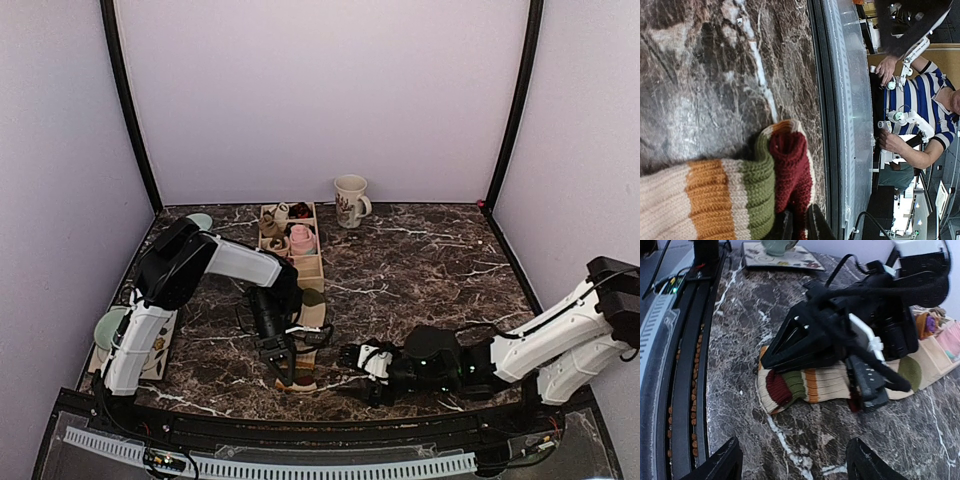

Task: Roll the socks
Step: Pick up the sock from the center of the board.

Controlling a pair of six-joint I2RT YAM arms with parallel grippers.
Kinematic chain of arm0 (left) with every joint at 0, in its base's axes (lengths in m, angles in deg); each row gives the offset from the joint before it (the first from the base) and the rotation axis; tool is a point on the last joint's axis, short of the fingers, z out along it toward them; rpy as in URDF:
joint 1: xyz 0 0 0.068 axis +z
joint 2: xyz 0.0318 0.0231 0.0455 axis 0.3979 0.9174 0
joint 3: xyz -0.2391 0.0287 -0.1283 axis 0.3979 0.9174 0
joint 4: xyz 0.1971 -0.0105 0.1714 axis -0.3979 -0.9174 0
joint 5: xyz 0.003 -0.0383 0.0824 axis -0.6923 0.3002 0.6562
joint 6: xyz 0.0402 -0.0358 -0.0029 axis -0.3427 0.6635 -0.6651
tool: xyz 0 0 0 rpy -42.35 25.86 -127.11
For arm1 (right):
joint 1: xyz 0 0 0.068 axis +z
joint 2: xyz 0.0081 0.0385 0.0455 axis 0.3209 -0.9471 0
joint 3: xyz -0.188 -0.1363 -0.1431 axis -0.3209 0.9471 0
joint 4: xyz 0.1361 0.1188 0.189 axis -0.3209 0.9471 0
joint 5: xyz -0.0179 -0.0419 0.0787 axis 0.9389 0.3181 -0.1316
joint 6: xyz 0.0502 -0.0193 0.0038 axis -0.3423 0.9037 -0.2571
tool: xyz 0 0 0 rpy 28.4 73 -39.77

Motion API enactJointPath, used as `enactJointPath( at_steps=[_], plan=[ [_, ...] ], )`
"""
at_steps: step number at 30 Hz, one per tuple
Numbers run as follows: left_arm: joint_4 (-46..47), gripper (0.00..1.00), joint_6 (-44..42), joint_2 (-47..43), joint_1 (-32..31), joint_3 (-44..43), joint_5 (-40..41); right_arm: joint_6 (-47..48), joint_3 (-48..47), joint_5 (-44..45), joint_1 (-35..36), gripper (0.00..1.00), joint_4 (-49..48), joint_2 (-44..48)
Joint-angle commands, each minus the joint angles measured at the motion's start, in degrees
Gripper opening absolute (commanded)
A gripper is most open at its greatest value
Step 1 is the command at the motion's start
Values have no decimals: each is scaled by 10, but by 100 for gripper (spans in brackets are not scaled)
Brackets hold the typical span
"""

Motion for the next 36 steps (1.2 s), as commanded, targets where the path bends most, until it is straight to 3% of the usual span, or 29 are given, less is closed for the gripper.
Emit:
enactJointPath(
  at_steps=[1,14,26,36],
  plan=[
    [81,14,-4,12,11,7,73,74,-56,-33,11,69,-61,-80],
    [72,14,-12,15,14,7,71,106,-162,-121,12,48,-70,-230],
    [71,14,-15,15,14,10,74,93,-164,-98,4,48,-101,-285],
    [68,13,-16,15,14,7,75,64,-173,-101,-8,43,-61,-305]
  ],
)
